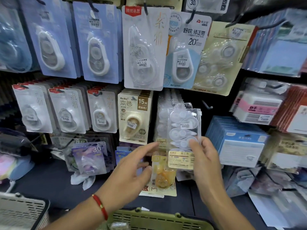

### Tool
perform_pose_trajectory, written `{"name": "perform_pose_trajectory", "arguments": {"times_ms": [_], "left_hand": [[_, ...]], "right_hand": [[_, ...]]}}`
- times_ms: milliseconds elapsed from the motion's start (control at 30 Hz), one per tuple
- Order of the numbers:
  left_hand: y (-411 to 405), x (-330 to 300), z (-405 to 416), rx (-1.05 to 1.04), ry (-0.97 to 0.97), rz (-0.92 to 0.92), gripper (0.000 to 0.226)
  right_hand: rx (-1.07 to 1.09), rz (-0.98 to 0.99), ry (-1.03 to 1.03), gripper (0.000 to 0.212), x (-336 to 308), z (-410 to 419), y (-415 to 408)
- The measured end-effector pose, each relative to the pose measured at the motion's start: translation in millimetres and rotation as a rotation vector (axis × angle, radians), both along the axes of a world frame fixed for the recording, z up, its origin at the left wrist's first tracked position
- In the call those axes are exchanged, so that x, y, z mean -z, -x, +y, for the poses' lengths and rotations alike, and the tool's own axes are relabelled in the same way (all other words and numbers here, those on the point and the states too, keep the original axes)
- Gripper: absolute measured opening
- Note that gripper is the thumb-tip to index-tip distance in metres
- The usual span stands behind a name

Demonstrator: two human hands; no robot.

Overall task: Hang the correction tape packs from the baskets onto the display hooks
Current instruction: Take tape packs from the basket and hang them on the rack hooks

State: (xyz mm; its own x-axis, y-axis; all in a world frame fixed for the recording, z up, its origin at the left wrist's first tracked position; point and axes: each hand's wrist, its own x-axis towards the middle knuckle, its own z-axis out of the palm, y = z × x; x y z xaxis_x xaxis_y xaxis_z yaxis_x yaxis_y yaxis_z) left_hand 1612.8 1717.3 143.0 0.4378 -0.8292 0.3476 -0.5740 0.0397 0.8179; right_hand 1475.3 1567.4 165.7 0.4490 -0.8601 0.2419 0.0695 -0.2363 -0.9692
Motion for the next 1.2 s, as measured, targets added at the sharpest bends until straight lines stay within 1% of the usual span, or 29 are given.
{"name": "perform_pose_trajectory", "arguments": {"times_ms": [167,267,433,567,733,967,1100,1200], "left_hand": [[8,-8,-36,-0.005,-0.095,-0.409,0.071],[5,-8,-60,-0.030,-0.106,-0.570,0.075],[-4,4,-72,-0.144,-0.118,-0.651,0.075],[-4,10,-72,-0.160,-0.117,-0.697,0.079],[-4,6,-68,-0.160,-0.170,-0.736,0.081],[-12,4,-68,-0.167,-0.232,-0.955,0.089],[-16,5,-77,-0.200,-0.220,-1.111,0.097],[-18,8,-85,-0.234,-0.239,-1.154,0.098]], "right_hand": [[0.189,0.031,0.097,0.033,-11,-26,23],[0.234,0.047,0.109,0.034,-7,-45,38],[0.212,0.104,0.116,0.035,-1,-57,52],[0.175,0.125,0.104,0.036,-2,-55,57],[0.119,0.119,0.105,0.038,-7,-50,54],[0.146,0.174,0.167,0.040,3,-54,42],[0.209,0.309,0.244,0.033,14,-76,18],[0.253,0.315,0.258,0.027,16,-97,-13]]}}
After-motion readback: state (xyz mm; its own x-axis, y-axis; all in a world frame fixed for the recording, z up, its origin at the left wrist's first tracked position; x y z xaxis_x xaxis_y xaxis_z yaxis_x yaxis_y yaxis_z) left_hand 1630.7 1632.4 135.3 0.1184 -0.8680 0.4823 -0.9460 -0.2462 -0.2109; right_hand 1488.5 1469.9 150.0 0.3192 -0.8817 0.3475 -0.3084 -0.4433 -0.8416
